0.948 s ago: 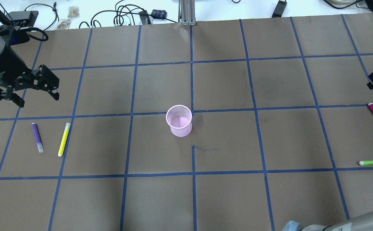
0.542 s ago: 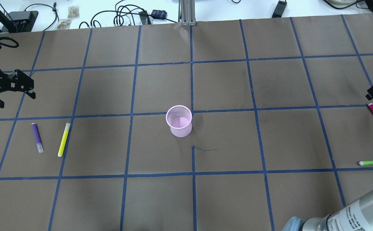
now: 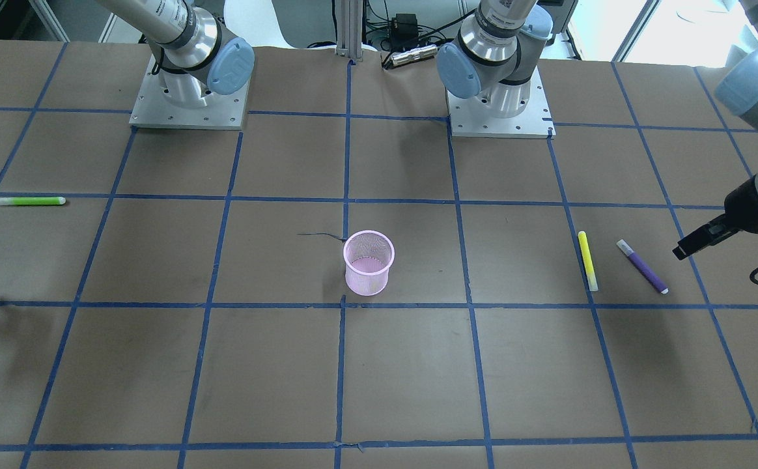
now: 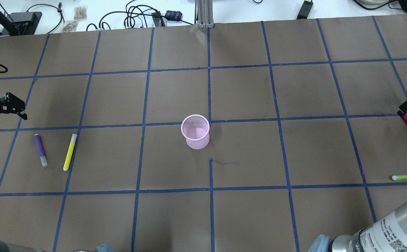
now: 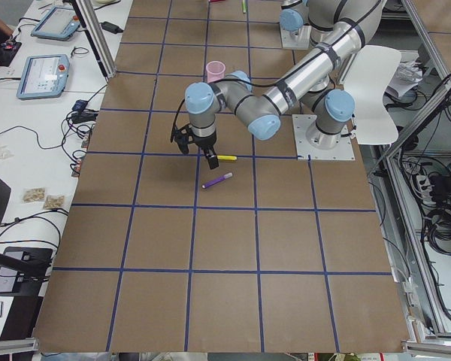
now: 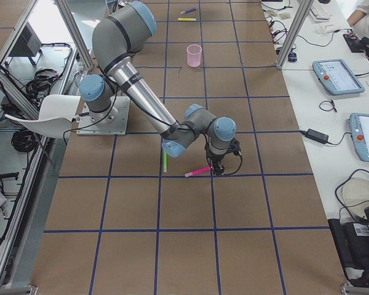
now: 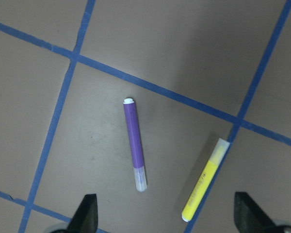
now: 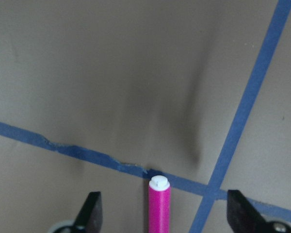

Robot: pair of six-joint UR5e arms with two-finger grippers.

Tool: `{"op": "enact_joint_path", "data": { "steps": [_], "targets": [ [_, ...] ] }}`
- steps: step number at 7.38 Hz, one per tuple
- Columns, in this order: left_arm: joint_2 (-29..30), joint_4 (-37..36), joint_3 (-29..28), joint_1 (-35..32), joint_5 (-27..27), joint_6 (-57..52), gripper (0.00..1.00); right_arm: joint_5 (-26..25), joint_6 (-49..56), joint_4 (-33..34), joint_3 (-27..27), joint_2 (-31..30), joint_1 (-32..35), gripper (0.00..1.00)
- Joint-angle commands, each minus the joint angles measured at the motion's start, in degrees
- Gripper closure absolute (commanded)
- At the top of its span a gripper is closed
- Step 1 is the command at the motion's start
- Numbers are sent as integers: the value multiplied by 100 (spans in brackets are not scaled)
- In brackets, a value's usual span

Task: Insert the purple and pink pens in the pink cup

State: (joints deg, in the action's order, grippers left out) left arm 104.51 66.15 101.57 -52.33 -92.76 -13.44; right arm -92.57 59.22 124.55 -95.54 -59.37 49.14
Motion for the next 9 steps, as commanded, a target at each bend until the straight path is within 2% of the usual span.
{"op": "enact_joint_path", "data": {
  "steps": [1, 2, 3, 4, 5, 6, 7, 9],
  "targets": [
    [525, -479, 3, 48, -23, 25, 0, -226, 19, -10, 0, 74, -28, 44],
    [701, -707, 21, 48, -14, 34, 1, -218, 10, -10, 0, 118, -19, 45],
    [825, -831, 99, 48, -23, 25, 9, -183, 10, 7, 0, 162, -27, 45],
    [904, -893, 187, 48, -23, 34, 11, -217, -33, -1, 26, 136, -19, 46],
    [974, -937, 205, 48, -14, -9, 30, -218, -16, -10, 26, 145, -19, 68],
    [1053, -955, 205, 48, -14, -19, 32, -218, -34, -27, 18, 145, -19, 93],
    [1115, -955, 197, 48, -23, -19, 32, -218, -77, -28, 18, 145, -19, 100],
    [1221, -1008, 188, 48, -32, -53, 35, -383, -148, -62, 105, -47, 103, 100]
  ]
}}
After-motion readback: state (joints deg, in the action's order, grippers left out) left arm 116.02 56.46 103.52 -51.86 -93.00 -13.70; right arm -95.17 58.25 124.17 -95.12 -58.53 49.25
